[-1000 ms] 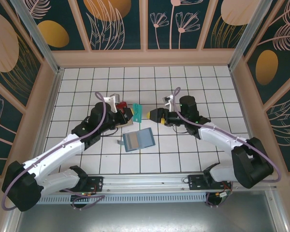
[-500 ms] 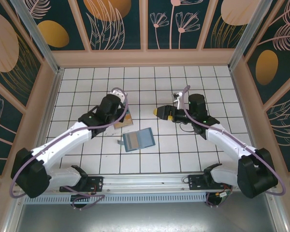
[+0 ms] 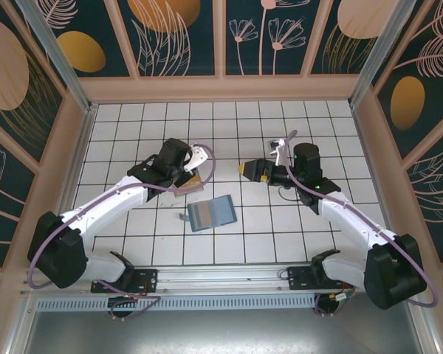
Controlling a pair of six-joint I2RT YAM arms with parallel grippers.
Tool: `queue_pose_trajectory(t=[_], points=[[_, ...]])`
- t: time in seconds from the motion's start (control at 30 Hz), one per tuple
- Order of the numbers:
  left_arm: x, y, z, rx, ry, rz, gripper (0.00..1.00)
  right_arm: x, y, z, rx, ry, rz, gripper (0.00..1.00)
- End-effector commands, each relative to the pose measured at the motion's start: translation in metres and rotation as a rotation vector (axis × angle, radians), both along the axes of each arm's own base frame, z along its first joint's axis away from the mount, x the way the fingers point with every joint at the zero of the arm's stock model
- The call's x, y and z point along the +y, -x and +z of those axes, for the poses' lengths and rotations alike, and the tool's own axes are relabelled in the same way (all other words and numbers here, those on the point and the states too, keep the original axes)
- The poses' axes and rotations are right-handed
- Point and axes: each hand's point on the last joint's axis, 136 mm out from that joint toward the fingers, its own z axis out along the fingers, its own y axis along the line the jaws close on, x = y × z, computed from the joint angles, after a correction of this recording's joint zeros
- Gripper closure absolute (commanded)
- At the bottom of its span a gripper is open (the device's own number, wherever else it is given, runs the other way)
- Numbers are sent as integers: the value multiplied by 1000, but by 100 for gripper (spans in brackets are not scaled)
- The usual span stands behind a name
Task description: Take the credit cards out of the card holder
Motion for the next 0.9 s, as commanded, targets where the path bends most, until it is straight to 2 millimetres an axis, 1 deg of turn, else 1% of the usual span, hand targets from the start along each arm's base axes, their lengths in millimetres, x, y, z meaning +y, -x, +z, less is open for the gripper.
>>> queue_pose_trajectory(t=[0.0, 0.07, 0.17, 0.3, 0.5, 0.57, 0.73, 0.77, 0.87], points=[[1, 0, -17, 31, -145, -129, 100, -2, 3, 0, -18, -3, 15, 1], [3, -3, -24, 42, -159, -124, 100, -2, 2, 0, -16, -1, 13, 1], [-2, -4, -29, 50, -144, -135, 100, -2, 0, -1, -12, 2, 11, 1], [-2, -6, -40, 59, -167, -151, 100, -2, -2, -2, -8, 3, 10, 1], [-5, -5, -56, 92, -176, -168, 100, -2, -5, -5, 2, 10, 7, 1], [-4, -4, -61, 100, -185, -173, 100, -3, -6, -5, 2, 11, 6, 1], [-3, -8, -63, 94, -186, -169, 100, -3, -9, -8, 10, 14, 2, 1], [1, -5, -72, 106, -203, -165, 100, -3, -9, -9, 11, 13, 4, 1], [5, -7, -75, 103, -217, -158, 100, -2, -10, -9, 12, 12, 6, 1]])
